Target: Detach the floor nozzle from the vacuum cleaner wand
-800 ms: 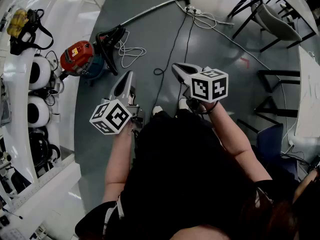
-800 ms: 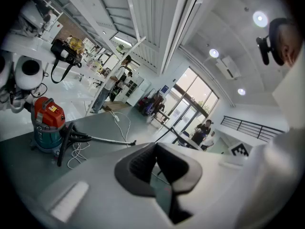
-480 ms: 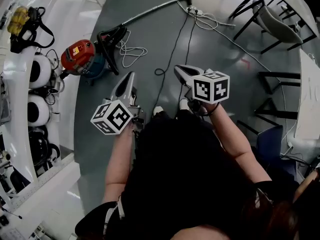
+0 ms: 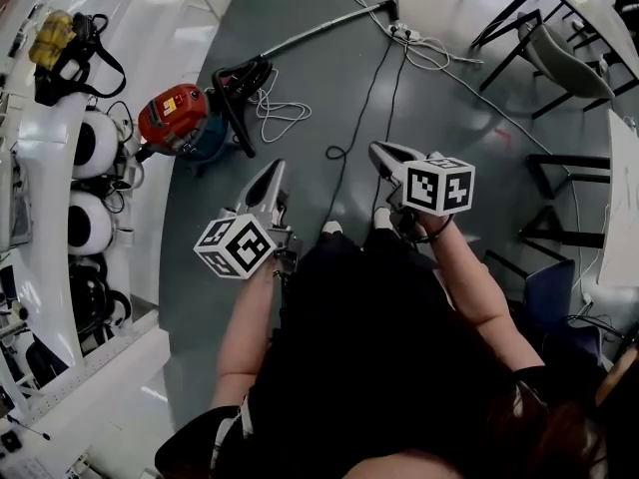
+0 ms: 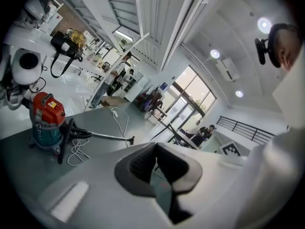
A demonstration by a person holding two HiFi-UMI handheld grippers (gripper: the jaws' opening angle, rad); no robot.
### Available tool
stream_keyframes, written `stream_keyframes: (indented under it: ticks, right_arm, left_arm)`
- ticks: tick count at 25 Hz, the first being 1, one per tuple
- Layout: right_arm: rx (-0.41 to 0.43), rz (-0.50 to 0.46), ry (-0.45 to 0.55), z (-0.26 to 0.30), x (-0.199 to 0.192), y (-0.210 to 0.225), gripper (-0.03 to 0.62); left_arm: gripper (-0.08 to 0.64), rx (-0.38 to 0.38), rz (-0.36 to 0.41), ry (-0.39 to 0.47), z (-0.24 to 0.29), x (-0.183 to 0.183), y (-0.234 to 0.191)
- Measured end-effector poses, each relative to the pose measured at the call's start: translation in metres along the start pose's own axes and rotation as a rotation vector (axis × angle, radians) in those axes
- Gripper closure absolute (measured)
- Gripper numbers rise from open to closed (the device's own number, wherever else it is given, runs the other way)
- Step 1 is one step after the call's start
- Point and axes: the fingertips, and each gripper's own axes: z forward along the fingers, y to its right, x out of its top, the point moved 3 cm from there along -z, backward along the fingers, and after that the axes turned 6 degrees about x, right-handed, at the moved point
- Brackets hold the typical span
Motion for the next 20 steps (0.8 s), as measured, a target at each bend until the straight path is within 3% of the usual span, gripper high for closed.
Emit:
stream_keyframes:
  ticks: [3,8,14,20]
  right_arm:
    - [-0.009,0.029,0.011,0.005,-0.001,-0.004,0.594]
    - [-0.028,0.013,0.000,0.014,-0.001,-0.012,0.594]
    - [-0.042,0.027,-0.021,0.018,0.003,0.010,0.594]
    - [0.010,-0.009,-0.066,0.050,0.034,0.030,0.594]
  left_arm:
    - [0.551,-0.007,-0.007,-0.018,-0.006,0.003,-0.013]
    - [0.551,-0.013,0.046,-0.030,-0.006,0.012,-0.028]
    - [0.549,0.037,0.004,-0.027,0.008,0.009,-0.034]
    - [0.549,0.135,-0.009,0.018,0.039,0.026,-0.045]
